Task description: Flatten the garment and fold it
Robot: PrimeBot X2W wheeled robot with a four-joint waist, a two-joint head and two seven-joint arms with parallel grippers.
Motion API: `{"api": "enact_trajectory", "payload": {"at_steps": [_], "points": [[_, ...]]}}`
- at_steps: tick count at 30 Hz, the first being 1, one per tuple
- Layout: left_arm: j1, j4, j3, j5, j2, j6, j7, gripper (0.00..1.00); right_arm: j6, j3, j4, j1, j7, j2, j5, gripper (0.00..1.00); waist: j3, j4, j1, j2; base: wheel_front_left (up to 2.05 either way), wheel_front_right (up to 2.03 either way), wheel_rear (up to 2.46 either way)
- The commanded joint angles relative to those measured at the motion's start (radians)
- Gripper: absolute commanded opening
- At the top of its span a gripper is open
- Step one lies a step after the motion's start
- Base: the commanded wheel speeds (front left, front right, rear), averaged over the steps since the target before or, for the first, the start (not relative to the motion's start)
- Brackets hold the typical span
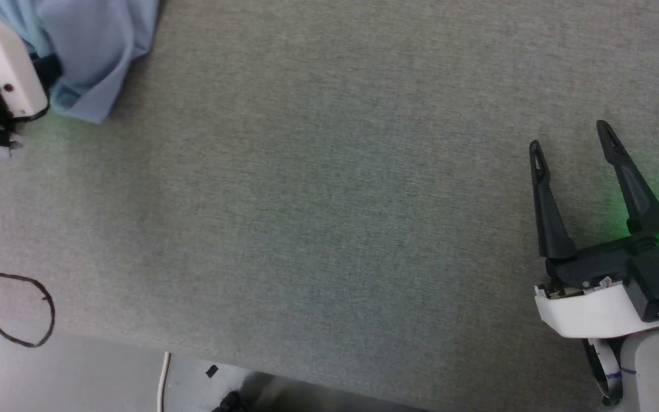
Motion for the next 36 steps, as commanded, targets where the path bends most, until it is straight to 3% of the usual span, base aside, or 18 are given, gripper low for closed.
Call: {"api": "enact_trajectory", "payload": {"at_steps": [1, 7, 11, 14, 21, 28, 36], "points": [[0.027, 0.010, -0.031, -0.011, -0.038, -0.007, -0.009, 0.00, -0.002, -0.003, 0.006, -0.019, -0.010, 0.003, -0.008, 1.00, 0.009, -0.022, 0.0003, 0.0000, 0.00, 0.00, 0.00], [0.035, 0.038, -0.054, 0.008, 0.020, -0.007, -0.185, 0.00, -0.002, -0.013, 0.058, -0.023, -0.033, 0.011, 0.004, 1.00, -0.075, -0.030, 0.0003, 0.0000, 0.00, 0.00, 0.00], [0.016, 0.060, -0.006, 0.017, 0.047, -0.006, -0.423, 0.00, -0.002, -0.032, 0.114, -0.021, -0.049, 0.015, 0.018, 1.00, -0.170, -0.045, 0.0003, 0.0000, 0.00, 0.00, 0.00], [-0.005, 0.088, -0.004, 0.078, 0.067, 0.001, -0.576, 0.00, -0.002, -0.078, 0.157, -0.010, -0.058, 0.016, 0.109, 1.00, -0.256, -0.058, 0.0003, 0.0000, 0.00, 0.00, 0.00], [-0.041, 0.086, -0.017, 0.184, 0.080, 0.025, -0.832, 0.00, -0.002, -0.082, 0.226, 0.031, -0.065, 0.016, 0.173, 1.00, -0.448, -0.108, 0.0003, 0.0000, 0.00, 0.00, 0.00], [-0.033, -0.057, -0.054, 0.270, 0.036, 0.030, -0.903, 0.00, -0.002, -0.074, 0.234, 0.077, -0.066, 0.016, 0.206, 1.00, -0.562, -0.178, 0.0003, 0.0000, 0.00, 0.00, 0.00], [0.079, -0.303, -0.066, 0.246, -0.110, 0.040, -0.910, 0.00, -0.002, -0.075, 0.227, 0.100, -0.066, 0.016, 0.211, 1.00, -0.586, -0.282, 0.0003, 0.0000, 0.00, 0.00, 0.00]]}}
